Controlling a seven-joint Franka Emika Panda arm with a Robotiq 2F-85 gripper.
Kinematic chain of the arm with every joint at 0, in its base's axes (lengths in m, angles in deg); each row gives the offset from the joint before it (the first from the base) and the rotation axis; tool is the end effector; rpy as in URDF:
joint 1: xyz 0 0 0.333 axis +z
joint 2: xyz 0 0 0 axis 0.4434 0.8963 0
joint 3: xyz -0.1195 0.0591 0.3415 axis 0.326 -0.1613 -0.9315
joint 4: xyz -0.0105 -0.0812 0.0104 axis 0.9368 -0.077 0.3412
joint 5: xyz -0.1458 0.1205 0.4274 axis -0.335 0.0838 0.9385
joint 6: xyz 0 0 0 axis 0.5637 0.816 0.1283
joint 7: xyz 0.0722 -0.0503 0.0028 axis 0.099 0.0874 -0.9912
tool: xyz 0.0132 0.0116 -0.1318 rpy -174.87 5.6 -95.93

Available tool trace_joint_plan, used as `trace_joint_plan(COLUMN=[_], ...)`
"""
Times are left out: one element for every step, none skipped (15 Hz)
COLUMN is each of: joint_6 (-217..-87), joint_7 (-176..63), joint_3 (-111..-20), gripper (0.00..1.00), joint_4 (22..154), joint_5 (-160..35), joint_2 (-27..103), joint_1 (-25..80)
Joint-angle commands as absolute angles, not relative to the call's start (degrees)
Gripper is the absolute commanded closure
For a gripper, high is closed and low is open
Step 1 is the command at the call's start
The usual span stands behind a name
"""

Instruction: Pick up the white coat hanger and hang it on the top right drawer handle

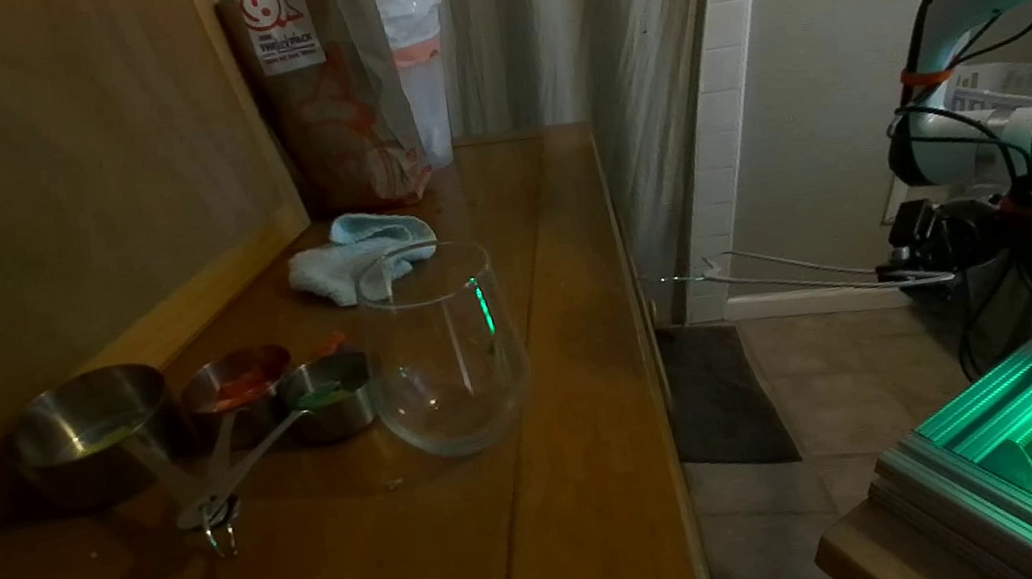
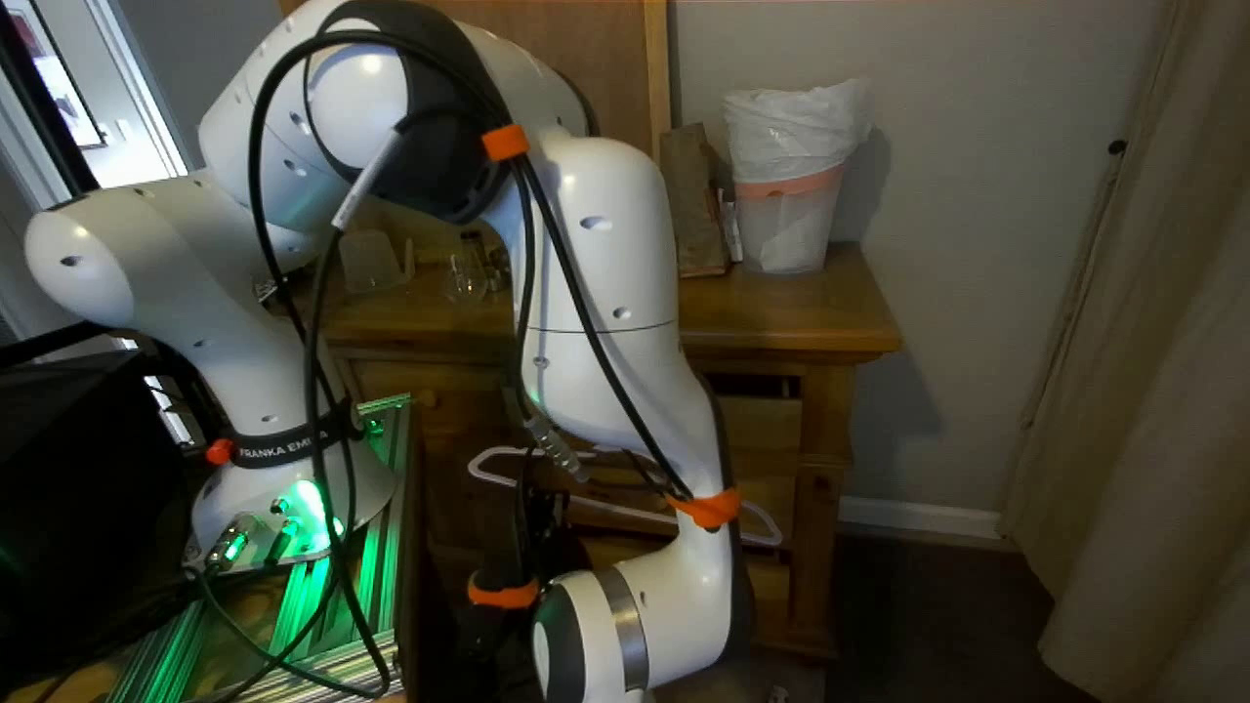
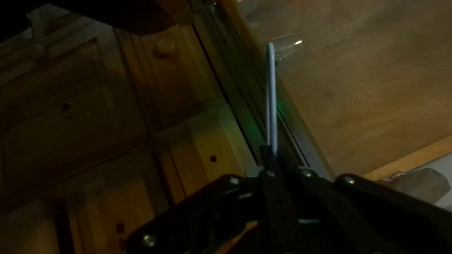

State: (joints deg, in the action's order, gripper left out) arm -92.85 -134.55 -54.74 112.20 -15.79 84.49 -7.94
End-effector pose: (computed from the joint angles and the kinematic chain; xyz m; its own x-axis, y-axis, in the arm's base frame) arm 0.2631 -0.2235 -0.0959 0.8955 0.0929 -0.4352 -0.4398 0.0355 -0.8974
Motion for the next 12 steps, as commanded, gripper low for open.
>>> trace_joint_plan(joint_6=[-91.82, -91.99, -92.48, -92.29, -92.30, -91.95, -92.05, -91.90, -91.65, -92.28, -92.90, -93.64], joint_7=[-129.40, -128.57, -127.83, -127.02, -126.58, -125.97, -125.84, -126.03, -126.65, -127.52, -127.68, -127.92], joint_3=[-54.37, -54.36, -54.34, -54.43, -54.51, -54.54, -54.52, -54.50, -54.45, -53.95, -53.43, -52.93], gripper=[0.99, 0.99, 0.99, 0.99, 0.99, 0.99, 0.99, 0.99, 0.99, 0.99, 0.99, 0.99], joint_4=[112.63, 113.07, 113.56, 113.85, 114.16, 114.39, 114.72, 115.06, 115.36, 115.61, 115.94, 116.48], joint_5=[-10.88, -9.56, -7.92, -6.72, -5.58, -4.51, -3.80, -3.04, -2.71, -3.45, -4.24, -4.81], joint_2=[84.40, 84.23, 84.13, 84.24, 84.31, 84.40, 84.35, 84.15, 83.87, 83.33, 82.97, 82.39], joint_1=[-9.31, -9.42, -9.40, -9.39, -9.23, -9.18, -8.98, -9.00, -8.91, -8.34, -7.69, -7.00])
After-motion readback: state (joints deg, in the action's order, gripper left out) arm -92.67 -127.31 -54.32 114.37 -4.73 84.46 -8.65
